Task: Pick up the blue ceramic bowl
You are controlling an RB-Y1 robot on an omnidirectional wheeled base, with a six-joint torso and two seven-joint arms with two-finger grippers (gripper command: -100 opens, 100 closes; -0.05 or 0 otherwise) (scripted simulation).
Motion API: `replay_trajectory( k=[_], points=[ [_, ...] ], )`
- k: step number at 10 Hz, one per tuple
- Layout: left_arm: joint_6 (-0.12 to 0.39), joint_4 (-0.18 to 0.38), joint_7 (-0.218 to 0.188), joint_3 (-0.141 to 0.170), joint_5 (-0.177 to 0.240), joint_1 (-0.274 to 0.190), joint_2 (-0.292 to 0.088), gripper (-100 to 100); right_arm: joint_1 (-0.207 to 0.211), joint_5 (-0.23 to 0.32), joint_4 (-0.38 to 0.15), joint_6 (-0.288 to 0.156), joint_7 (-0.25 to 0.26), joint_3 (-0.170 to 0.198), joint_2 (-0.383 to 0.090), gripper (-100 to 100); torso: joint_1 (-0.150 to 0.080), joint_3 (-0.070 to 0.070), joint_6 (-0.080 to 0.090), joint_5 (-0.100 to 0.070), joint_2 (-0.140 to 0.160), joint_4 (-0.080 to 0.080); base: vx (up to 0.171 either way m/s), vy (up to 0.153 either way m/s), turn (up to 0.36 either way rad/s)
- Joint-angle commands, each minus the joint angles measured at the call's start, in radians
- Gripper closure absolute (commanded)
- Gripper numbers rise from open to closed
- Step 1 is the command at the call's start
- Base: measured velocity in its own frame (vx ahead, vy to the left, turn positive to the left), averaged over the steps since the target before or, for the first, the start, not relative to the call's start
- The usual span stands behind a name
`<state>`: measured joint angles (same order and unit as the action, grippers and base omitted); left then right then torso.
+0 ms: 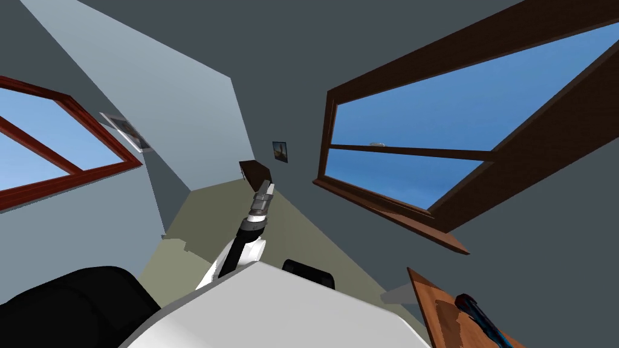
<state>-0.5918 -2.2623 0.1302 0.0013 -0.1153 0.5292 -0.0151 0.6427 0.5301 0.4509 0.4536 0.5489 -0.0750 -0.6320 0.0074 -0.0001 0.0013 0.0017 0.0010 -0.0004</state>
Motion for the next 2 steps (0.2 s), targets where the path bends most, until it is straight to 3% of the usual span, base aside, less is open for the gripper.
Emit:
replay_trajectory(
  k=[1,2],
  points=[
    [0.0,0.0,0.0,0.0,0.0,0.0,0.0,0,0.0,0.0,0.0,0.0,0.0,0.0,0.0,100,0.0,0.0,0.0,0.0,0.0,0.0,0.008,0.0,-0.005],
    [0.0,0.0,0.0,0.0,0.0,0.0,0.0,0,0.0,-0.001,0.0,0.0,0.006,-0.001,0.001,0,0.0,0.001,0.0,0.0,0.001,0.0,0.0,0.0,0.0]
  ],
)
